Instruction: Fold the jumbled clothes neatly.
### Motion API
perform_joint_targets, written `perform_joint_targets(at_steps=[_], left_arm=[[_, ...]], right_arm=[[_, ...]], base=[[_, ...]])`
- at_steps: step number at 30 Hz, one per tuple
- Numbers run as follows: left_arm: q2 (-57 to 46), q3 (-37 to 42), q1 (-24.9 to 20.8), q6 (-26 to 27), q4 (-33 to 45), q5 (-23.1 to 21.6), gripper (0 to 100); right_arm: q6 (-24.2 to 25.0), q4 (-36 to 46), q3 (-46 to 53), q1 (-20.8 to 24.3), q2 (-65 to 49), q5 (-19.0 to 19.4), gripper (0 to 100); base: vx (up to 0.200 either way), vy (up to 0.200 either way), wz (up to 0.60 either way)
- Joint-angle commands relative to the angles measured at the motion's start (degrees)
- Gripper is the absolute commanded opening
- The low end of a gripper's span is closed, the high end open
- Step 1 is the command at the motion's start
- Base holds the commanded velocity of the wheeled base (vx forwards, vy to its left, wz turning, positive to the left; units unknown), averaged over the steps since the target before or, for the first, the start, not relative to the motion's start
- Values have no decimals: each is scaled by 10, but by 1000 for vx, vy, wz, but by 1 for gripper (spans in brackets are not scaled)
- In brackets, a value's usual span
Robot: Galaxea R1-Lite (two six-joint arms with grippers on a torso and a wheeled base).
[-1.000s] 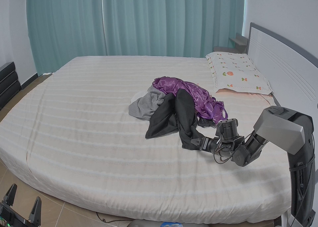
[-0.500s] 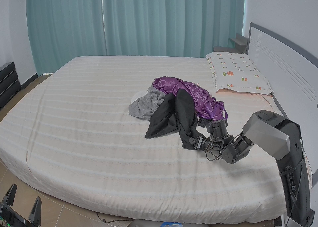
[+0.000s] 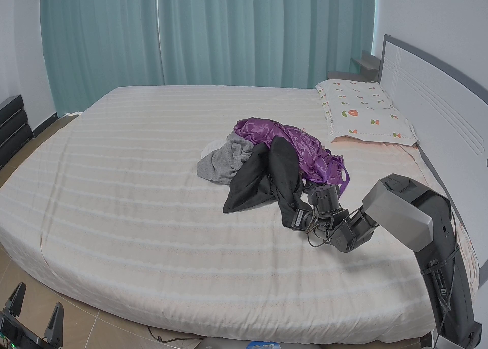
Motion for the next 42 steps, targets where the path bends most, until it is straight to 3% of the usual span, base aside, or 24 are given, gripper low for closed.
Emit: perform_joint_targets(at_steps=[1, 6, 11, 19, 25, 32, 42], left_arm=[[-9, 10, 0, 0, 0, 0, 100], [-9, 10, 1, 0, 0, 0, 100], [-9, 10, 0, 0, 0, 0, 100], [-9, 10, 1, 0, 0, 0, 100], [-9, 10, 0, 0, 0, 0, 100], [-9, 10, 0, 0, 0, 0, 100], [-9, 10, 1, 0, 0, 0, 100]], right_arm=[[1, -1, 0, 0, 0, -1, 0], [7, -11, 15, -1, -9, 0, 0], [51, -26, 55, 3, -51, 10, 0], [99, -108, 193, 21, -151, 83, 0], [101, -184, 299, 36, -225, 108, 0], [101, -270, 401, 59, -313, 108, 0], [95, -311, 509, 105, -452, 100, 0]], base=[[0, 0, 0], [0, 0, 0], [0, 0, 0], [0, 0, 0], [0, 0, 0], [0, 0, 0], [0, 0, 0]])
